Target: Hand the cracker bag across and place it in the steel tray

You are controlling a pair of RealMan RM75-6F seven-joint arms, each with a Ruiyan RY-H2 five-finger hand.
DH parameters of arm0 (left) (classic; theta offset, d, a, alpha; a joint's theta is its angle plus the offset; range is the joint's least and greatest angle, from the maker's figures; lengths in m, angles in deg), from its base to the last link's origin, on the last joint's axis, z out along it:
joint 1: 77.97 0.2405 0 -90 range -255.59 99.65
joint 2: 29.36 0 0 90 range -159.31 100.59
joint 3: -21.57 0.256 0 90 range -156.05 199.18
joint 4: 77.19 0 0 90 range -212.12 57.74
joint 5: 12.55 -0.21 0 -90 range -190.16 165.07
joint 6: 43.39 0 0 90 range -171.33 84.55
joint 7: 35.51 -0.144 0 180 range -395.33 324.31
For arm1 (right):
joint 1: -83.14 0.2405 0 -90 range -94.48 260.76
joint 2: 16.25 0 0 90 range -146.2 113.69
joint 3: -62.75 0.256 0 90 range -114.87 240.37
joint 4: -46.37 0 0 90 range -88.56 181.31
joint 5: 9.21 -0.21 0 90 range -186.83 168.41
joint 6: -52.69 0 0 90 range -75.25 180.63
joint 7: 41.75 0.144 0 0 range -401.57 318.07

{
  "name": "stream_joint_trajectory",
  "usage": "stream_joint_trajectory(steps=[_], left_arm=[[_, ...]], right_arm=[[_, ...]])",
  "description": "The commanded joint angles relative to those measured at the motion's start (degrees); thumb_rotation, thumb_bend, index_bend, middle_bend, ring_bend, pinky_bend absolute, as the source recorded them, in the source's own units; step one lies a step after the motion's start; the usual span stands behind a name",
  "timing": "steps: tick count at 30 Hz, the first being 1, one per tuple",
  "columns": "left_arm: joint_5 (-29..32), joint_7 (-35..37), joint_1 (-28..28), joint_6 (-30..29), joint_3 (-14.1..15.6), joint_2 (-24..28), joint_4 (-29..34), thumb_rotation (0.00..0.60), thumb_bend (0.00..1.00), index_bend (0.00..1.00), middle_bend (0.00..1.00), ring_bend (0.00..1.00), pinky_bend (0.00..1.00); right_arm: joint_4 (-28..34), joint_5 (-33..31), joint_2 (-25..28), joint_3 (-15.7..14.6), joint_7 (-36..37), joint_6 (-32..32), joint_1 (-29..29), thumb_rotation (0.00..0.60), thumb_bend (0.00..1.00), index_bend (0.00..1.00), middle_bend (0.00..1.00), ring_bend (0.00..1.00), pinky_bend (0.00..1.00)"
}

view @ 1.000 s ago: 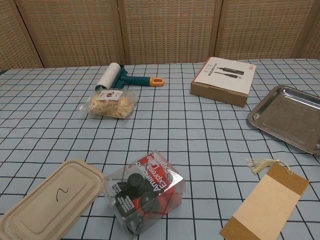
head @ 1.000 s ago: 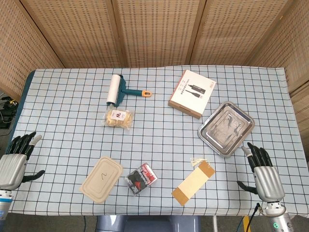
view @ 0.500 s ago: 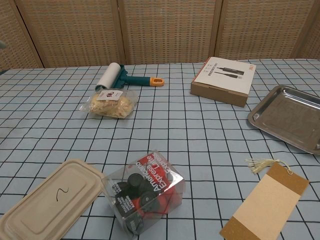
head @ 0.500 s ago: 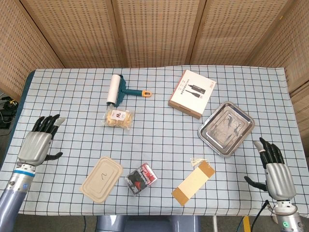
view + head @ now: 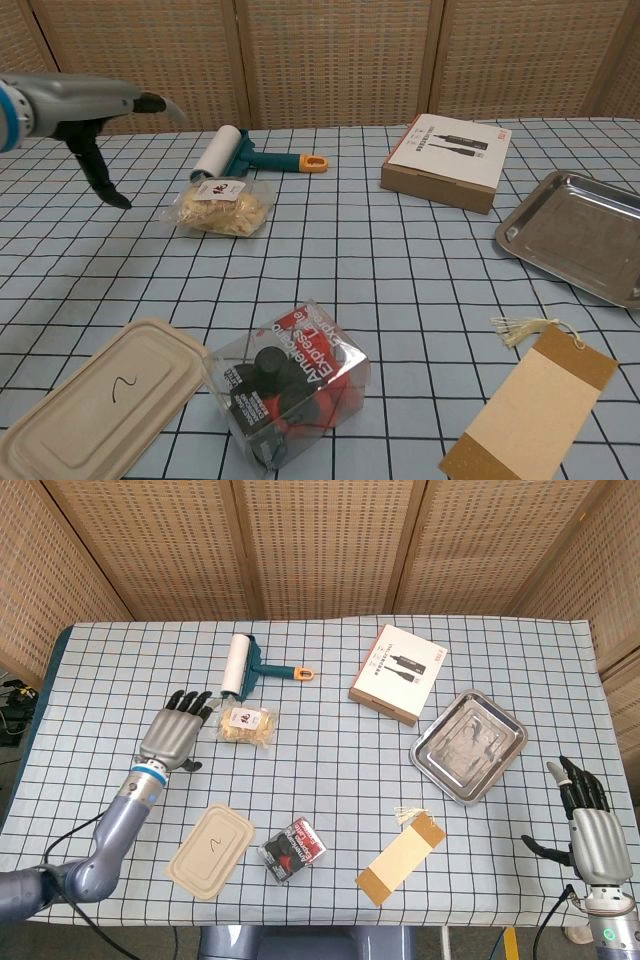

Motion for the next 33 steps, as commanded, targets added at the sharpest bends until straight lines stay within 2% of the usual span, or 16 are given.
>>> stream_joint_trajectory(steps=[1,8,11,24,26,28,30,31,33], left_arm=[[6.55,-6.90,-6.51,0.06,1.16,-5.97,-6.20,0.600,0.00,0.00,0.00,0.00,0.00],[17.16,-13.68,-13.29,-0.21,3.10,-14.44,-16.64,0.600,0.00,0.00,0.00,0.00,0.00],[19.53,-14.95,-14.85,-0.67,3.47,-16.95,-20.51,0.600,0.00,0.00,0.00,0.00,0.00],[20.35,-13.18,-17.90,2.16,2.64,-26.38,-36.37,0.600,0.00,0.01,0.00,0.00,0.00],[19.46,-12.02,-18.13,2.63,2.27,-28.05,-38.80,0.600,0.04,0.08,0.00,0.00,0.03],[17.64,-10.57,-18.13,2.58,2.21,-29.41,-40.75,0.600,0.16,0.20,0.03,0.03,0.13],[14.57,-8.76,-17.80,2.19,2.73,-30.75,-42.38,0.600,0.27,0.36,0.13,0.14,0.25],[13.47,-8.06,-17.55,1.99,2.95,-31.16,-42.93,0.600,0.31,0.45,0.20,0.21,0.31],[11.58,-6.74,-16.93,1.77,3.20,-31.68,-43.59,0.600,0.35,0.55,0.30,0.29,0.36]], right_arm=[[-0.41,-0.68,0.14,0.25,0.71,-0.46,0.12,0.600,0.11,0.00,0.00,0.00,0.00],[-0.89,-2.00,0.73,0.91,2.47,-0.72,0.06,0.600,0.11,0.00,0.00,0.00,0.00],[-0.95,-2.32,0.91,1.08,2.94,-0.72,0.00,0.600,0.11,0.00,0.00,0.00,0.00],[-0.98,-2.85,1.49,1.36,4.29,-0.89,-0.18,0.600,0.11,0.00,0.00,0.00,0.00],[-0.89,-2.84,1.61,1.34,4.44,-0.82,-0.27,0.600,0.11,0.00,0.00,0.00,0.00],[-0.81,-2.80,1.72,1.36,4.57,-0.70,-0.34,0.600,0.11,0.00,0.00,0.00,0.00],[-0.77,-2.76,1.81,1.44,4.70,-0.37,-0.49,0.600,0.11,0.00,0.00,0.00,0.00],[-0.76,-2.72,1.82,1.44,4.69,-0.29,-0.53,0.600,0.11,0.00,0.00,0.00,0.00],[-0.71,-2.45,1.81,1.33,4.71,-0.14,-0.62,0.600,0.11,0.00,0.00,0.00,0.00]])
